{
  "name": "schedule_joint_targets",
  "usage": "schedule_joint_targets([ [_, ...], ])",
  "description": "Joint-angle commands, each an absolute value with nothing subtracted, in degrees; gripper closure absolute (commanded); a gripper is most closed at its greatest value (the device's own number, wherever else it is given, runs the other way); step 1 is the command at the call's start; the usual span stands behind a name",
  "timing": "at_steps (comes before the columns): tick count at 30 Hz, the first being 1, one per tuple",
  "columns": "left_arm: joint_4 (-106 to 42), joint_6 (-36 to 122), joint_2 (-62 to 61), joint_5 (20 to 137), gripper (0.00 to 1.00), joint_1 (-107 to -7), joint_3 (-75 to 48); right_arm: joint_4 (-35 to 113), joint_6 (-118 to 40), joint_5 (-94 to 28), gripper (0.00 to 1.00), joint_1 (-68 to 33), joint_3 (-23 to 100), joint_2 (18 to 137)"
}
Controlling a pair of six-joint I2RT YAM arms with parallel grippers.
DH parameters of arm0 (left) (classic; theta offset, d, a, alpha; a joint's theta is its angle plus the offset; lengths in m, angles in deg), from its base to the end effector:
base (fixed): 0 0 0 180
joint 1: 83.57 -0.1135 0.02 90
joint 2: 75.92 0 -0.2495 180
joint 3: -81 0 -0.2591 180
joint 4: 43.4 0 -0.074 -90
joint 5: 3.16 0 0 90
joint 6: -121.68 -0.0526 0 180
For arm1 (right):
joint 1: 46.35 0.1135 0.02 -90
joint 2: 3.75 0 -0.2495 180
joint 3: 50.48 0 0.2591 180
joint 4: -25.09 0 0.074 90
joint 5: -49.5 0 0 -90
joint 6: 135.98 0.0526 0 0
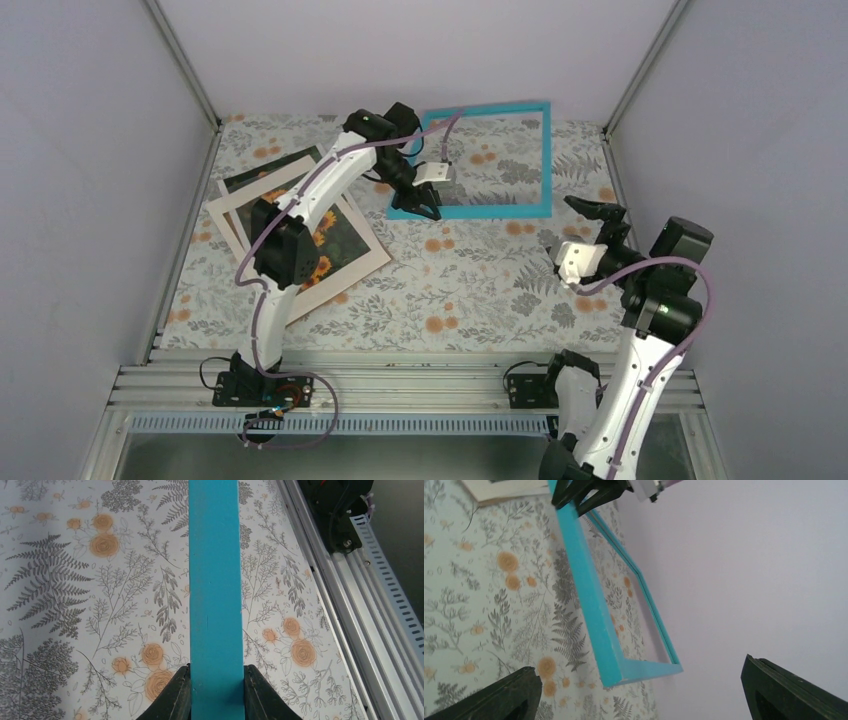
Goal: Put the photo into the frame
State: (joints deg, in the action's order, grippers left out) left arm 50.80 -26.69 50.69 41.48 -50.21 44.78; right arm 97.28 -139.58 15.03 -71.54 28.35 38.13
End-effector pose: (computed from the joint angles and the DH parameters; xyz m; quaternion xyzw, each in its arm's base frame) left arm 0.3480 -0.2739 0.2821 0.6883 0.6071 -0.3515 0.1847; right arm 0.1325 -0.0144 0.3759 -0.6189 0.5294 -0.1397 0.5632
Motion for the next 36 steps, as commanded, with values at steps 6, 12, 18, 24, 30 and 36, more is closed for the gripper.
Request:
schedule_joint_targets([
  [6,47.68,-28.25,47.54,35.19,0.98,-50.79,41.85,99.85,-155.24,10.02,0.07,-69.81,24.44,40.41],
  [12,47.68,-27.90,48.07,34.48,0.97,-50.79,41.89,90.53,-147.98,1.57,0.06,-61.18,22.92,44.08],
  [18,47.68,-27.98,47.87,33.97,0.98,-50.79,41.23,78.57,-143.00,-5.81,0.08,-52.03,18.41,45.40],
  [24,47.68,-27.52,48.11,33.20,0.98,-50.79,41.07,69.36,-143.68,-13.14,0.26,-45.06,13.37,44.97],
  [30,47.68,-26.58,48.40,32.00,0.98,-50.68,40.76,62.58,-143.80,-20.49,0.39,-40.00,9.28,44.54],
  [36,47.68,-25.09,48.64,31.44,0.97,-50.69,40.43,57.67,-141.46,-25.92,0.48,-35.81,7.56,45.30],
])
